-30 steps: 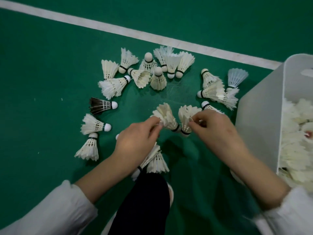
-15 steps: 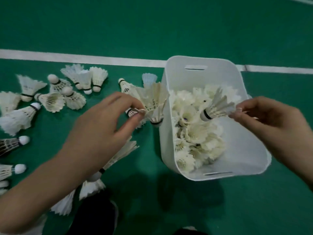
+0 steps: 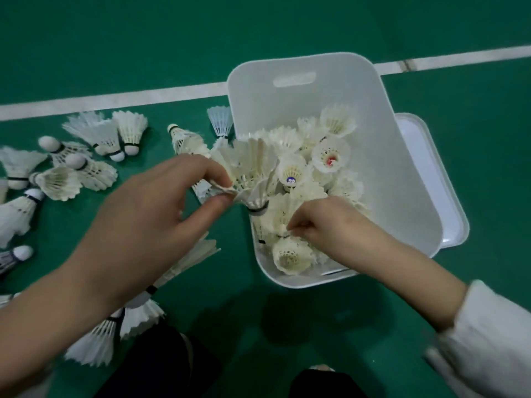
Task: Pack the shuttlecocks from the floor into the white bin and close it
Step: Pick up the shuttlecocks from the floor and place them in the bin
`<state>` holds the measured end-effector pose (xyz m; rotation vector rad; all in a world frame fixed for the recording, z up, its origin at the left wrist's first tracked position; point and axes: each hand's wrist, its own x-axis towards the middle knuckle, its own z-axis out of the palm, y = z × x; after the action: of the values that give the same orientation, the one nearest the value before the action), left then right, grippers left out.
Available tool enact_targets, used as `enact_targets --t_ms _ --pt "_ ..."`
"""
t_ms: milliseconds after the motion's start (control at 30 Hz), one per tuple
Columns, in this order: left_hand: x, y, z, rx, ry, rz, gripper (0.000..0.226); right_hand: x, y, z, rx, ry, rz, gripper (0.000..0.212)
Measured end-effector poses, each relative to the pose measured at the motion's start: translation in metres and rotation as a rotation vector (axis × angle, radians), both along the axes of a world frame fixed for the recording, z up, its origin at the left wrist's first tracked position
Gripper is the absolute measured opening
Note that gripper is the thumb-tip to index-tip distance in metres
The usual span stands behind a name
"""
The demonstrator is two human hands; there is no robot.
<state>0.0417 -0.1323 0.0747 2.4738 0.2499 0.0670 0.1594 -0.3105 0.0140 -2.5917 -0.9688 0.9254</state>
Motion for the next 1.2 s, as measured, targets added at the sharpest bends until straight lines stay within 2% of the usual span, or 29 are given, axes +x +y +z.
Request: enact_targets --t_ms 133,233,300,367,433,500,533,600,667,767,833,900,967,1033,1200 --pt "0.002 -0.005 -0.004 0.01 0.002 -0.001 0.009 0.001 0.017 -0.035 -0.134 -0.062 0.163 0.026" --pt "0.003 -0.006 -0.006 0.03 0.004 -0.018 0.008 0.0 0.018 -0.033 -0.112 -0.112 0.21 0.024" --pt "0.003 -0.005 -0.007 0.035 0.005 -0.016 0.007 0.0 0.014 -0.019 -0.061 -0.08 0.151 0.025" --pt "0.003 -0.003 -0.008 0.042 -0.001 -0.005 0.008 0.005 0.007 0.002 0.105 -0.072 -0.023 0.026" --pt "0.004 -0.002 -0.007 0.042 -0.007 -0.006 0.008 0.009 0.0 0.029 0.41 -0.1 -0.199 0.023" --pt "0.005 -0.003 -0.007 0.036 -0.009 -0.017 0.01 0.007 -0.004 0.051 0.672 -0.066 -0.176 0.033" --pt "0.006 -0.004 -0.008 0.031 -0.013 -0.025 0.01 0.004 -0.003 0.055 0.716 -0.062 -0.087 0.038" --pt "0.008 -0.006 -0.009 0.032 -0.023 -0.048 0.009 0.0 0.005 0.051 0.671 -0.095 0.094 0.039" --pt "0.007 -0.007 -0.01 0.042 -0.034 -0.069 0.009 -0.001 0.014 0.041 0.609 -0.162 0.2 0.025" --pt "0.004 -0.007 -0.012 -0.012 -0.044 -0.077 0.024 0.004 0.012 0.045 0.543 -0.179 0.108 0.012" --pt "0.001 -0.004 -0.013 -0.095 -0.074 -0.038 0.033 0.012 -0.002 0.058 0.482 -0.062 -0.011 0.006" --pt "-0.002 0.001 -0.013 -0.153 -0.109 0.017 0.028 0.016 -0.019 0.064 0.334 0.179 -0.041 0.009" --pt "-0.002 0.008 -0.012 -0.184 -0.149 0.06 0.028 0.014 -0.027 0.054 0.142 0.306 0.052 0.013" --pt "-0.001 0.012 -0.013 -0.227 -0.162 0.086 0.031 0.008 -0.025 0.034 0.016 0.316 0.147 0.016" --pt "-0.004 0.012 -0.017 -0.239 -0.131 0.03 0.024 0.001 -0.004 -0.009 -0.145 0.264 0.265 0.026"
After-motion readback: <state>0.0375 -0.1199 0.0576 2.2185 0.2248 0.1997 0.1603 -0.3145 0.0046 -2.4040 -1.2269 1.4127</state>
